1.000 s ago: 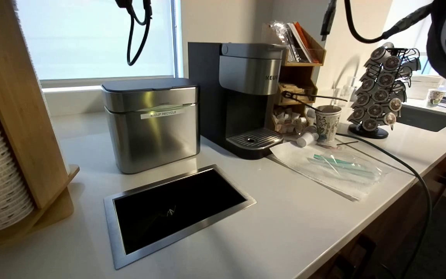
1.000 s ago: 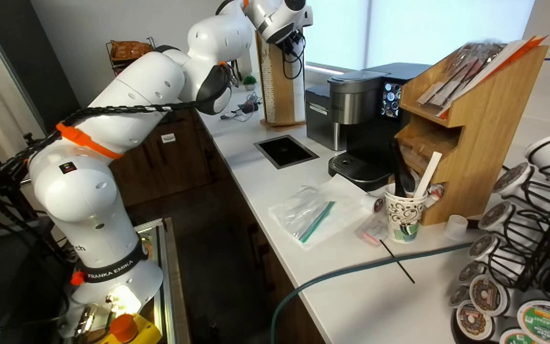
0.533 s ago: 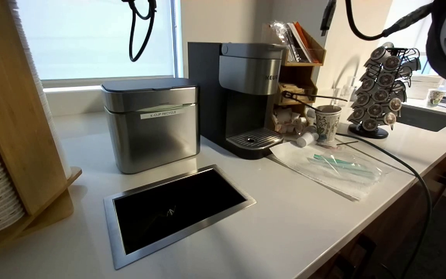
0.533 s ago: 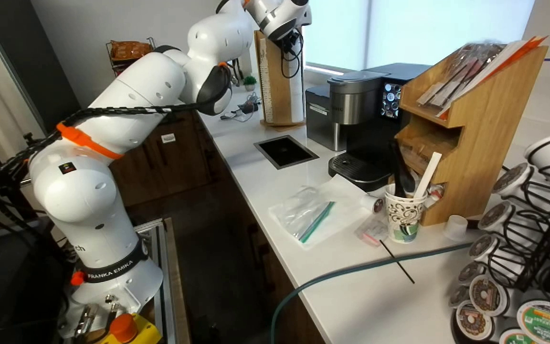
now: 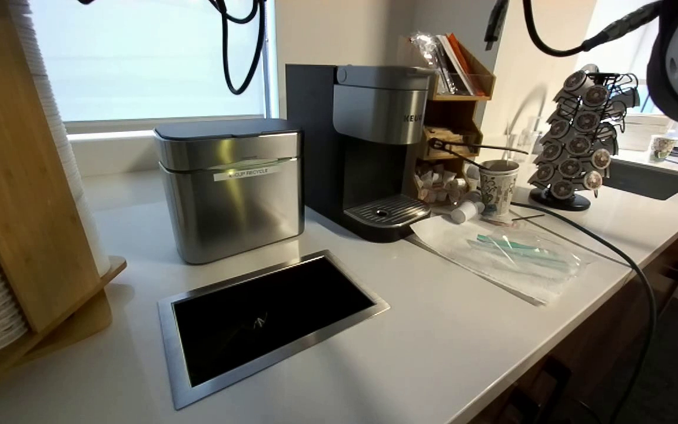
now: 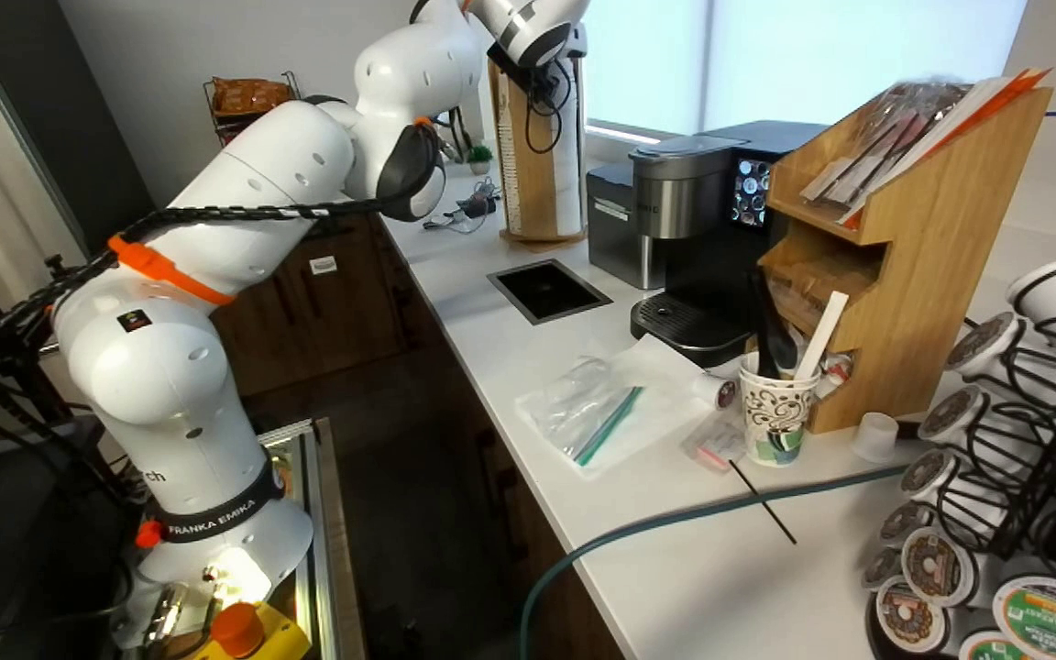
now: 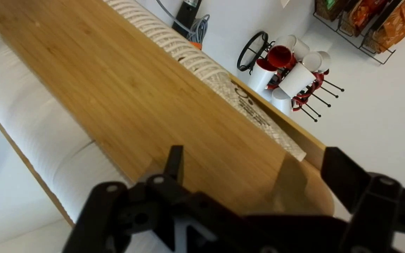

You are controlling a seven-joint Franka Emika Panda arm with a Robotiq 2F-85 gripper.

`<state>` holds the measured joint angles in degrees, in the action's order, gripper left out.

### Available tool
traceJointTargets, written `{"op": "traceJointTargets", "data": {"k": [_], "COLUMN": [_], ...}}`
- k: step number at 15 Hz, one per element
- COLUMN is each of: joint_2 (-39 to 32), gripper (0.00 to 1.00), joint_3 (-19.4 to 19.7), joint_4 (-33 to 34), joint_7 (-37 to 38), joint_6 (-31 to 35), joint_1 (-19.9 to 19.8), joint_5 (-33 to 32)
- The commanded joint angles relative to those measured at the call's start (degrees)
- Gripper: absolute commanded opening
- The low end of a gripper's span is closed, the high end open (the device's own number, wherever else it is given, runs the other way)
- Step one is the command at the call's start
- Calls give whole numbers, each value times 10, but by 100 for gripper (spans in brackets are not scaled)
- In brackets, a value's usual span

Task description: Remove one white lid from the wooden stand on the left.

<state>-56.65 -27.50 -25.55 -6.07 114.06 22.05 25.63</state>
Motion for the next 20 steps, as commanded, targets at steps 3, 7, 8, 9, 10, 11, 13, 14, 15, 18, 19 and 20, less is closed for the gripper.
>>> {"op": "traceJointTargets", "data": {"k": [3,7,8,9,10,11,13,14,15,18,19,20], "joint_2": [18,23,23,23,26,27,32,33,28,20,18,14], "gripper": [100,100,100,100,100,100,100,100,100,100,100,100], "joint_3": [5,16,23,28,37,46,61,64,60,57,56,60], "joint_4": [1,1,1,1,1,0,-3,-4,1,0,0,-1], "joint_7": [-66,-73,-63,-55,-38,-27,-10,-7,-23,-36,-41,-37], "joint_6": [109,194,214,227,238,250,274,282,295,335,354,376], "joint_1": [24,40,42,45,48,53,63,66,69,71,71,72], "joint_5": [-4,-21,-28,-34,-43,-52,-69,-74,-75,-80,-80,-84]}}
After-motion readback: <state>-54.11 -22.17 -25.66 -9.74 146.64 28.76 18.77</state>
